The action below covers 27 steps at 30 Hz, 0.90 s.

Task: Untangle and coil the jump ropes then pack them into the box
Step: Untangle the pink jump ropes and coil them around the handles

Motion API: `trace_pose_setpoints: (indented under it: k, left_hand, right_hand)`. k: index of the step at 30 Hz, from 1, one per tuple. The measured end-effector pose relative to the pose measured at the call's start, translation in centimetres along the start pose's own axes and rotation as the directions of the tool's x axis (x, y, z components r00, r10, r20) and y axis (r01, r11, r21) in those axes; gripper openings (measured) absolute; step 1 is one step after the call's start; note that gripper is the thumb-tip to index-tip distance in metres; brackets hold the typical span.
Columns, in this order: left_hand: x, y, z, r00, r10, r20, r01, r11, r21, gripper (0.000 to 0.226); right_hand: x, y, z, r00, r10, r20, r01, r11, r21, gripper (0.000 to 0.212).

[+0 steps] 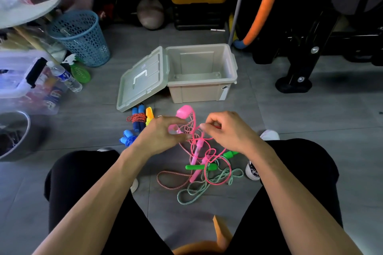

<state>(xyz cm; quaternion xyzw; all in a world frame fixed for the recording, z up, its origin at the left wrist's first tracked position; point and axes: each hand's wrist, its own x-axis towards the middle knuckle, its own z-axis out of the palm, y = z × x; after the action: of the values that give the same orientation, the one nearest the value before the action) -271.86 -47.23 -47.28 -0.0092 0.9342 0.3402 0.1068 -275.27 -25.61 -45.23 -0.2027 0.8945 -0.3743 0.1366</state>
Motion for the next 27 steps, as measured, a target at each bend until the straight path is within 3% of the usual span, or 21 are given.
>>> trace_pose_setpoints:
  k: [2,4,9,13,16,18,20,21,24,27]
  left_hand:
    - [-0.6,0.9,0.6,0.98,0.183,-0.078,-0.185,0.983,-0.014,0.034]
    - [-0.5,0.7,1.0,0.958,0.261,-0.123,-0.266,0.964,-0.028,0.021]
    - [0.5,-0.2,0.8,0.927,0.306,-0.218,-0.304,0.952,0.045,0.017]
    - [-0.1,0.1,0.9,0.918,0.347,-0.192,-0.331,0.937,0.111,0.024]
    - [0.2,0.2,0.5,0.94,0.26,-0.219,-0.157,0.903,0.4,0.027]
    - [0.8,-0.4,-0.1,0.973,-0.015,-0.231,0.138,0.839,0.526,0.021]
    - [1.1,-2.1,-0.7,0.921,-0.346,-0.179,0.387,0.755,0.529,0.028]
    - [1.2,-2.9,-0.7,0.895,-0.431,-0.116,0.423,0.736,0.528,0.035]
    - [1.1,-3.4,0.0,0.919,-0.392,0.039,0.336,0.83,0.445,0.032]
    - [0.8,-2.2,0.4,0.992,-0.125,0.013,0.119,0.966,0.231,0.034]
  right_hand:
    - [-0.1,-0.4,0.5,0.998,-0.026,0.049,0.025,0.999,0.033,0.03]
    - [-0.1,-0.7,0.9,0.998,-0.037,0.057,0.033,0.997,0.064,0.034]
    - [0.1,-0.5,0.8,0.999,-0.022,0.049,0.017,0.996,0.09,0.027]
    - [-0.1,-0.8,0.7,0.995,-0.036,0.09,0.029,0.997,0.076,0.024]
    - [0.0,-0.4,0.4,0.993,0.026,0.111,-0.026,1.0,-0.002,0.03]
    - [-0.1,0.0,-0.1,0.991,0.091,0.1,-0.081,0.992,-0.099,0.037]
    - [-0.3,0.4,-0.6,0.989,0.132,0.067,-0.119,0.98,-0.161,0.038]
    - [-0.4,0.5,-0.9,0.99,0.133,0.05,-0.124,0.98,-0.157,0.036]
    - [-0.5,0.6,-1.2,0.996,0.088,0.02,-0.086,0.994,-0.069,0.03]
    - [-0.7,0.4,-0.9,0.996,0.02,0.083,-0.018,0.999,-0.027,0.025]
